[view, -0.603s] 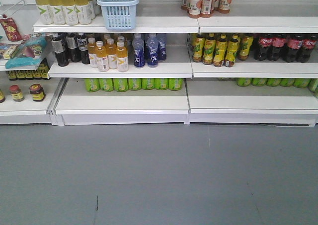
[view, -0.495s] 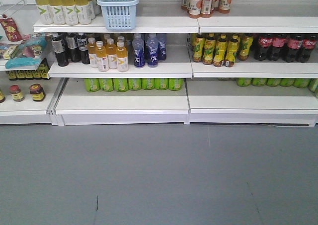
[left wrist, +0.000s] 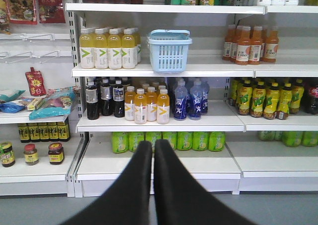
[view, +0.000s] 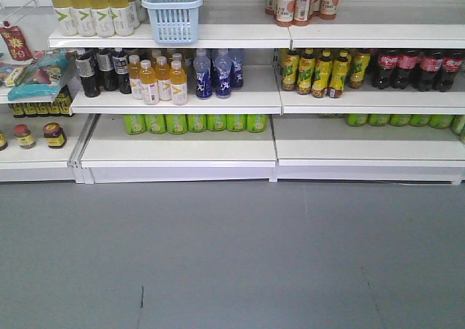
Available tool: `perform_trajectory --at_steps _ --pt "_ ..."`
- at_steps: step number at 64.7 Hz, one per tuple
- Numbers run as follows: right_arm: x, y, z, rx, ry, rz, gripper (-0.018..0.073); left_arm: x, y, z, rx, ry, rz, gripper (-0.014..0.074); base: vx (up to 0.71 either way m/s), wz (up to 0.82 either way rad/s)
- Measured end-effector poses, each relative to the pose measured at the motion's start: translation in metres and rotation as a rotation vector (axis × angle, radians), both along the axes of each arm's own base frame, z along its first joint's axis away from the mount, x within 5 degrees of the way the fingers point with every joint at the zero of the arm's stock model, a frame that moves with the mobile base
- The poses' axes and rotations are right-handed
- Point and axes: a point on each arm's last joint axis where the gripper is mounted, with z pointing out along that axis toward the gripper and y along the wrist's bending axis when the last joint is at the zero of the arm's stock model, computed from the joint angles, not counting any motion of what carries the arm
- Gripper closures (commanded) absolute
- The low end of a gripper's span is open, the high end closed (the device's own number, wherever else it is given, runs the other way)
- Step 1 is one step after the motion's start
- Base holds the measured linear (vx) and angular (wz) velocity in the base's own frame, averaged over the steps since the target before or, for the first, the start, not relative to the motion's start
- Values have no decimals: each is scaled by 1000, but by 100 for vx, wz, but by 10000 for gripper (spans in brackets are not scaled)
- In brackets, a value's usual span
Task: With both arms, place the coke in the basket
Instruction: 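Drive the base toward the shelf holding the light-blue basket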
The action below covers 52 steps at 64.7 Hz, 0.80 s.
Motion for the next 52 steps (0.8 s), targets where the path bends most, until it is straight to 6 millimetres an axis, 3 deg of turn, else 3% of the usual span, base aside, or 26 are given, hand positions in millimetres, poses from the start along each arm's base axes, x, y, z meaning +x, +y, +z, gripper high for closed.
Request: perform_trajectory --at_steps 52 --pt "0 0 0 0 0 0 568 0 0 0 0 1 0 604 10 1"
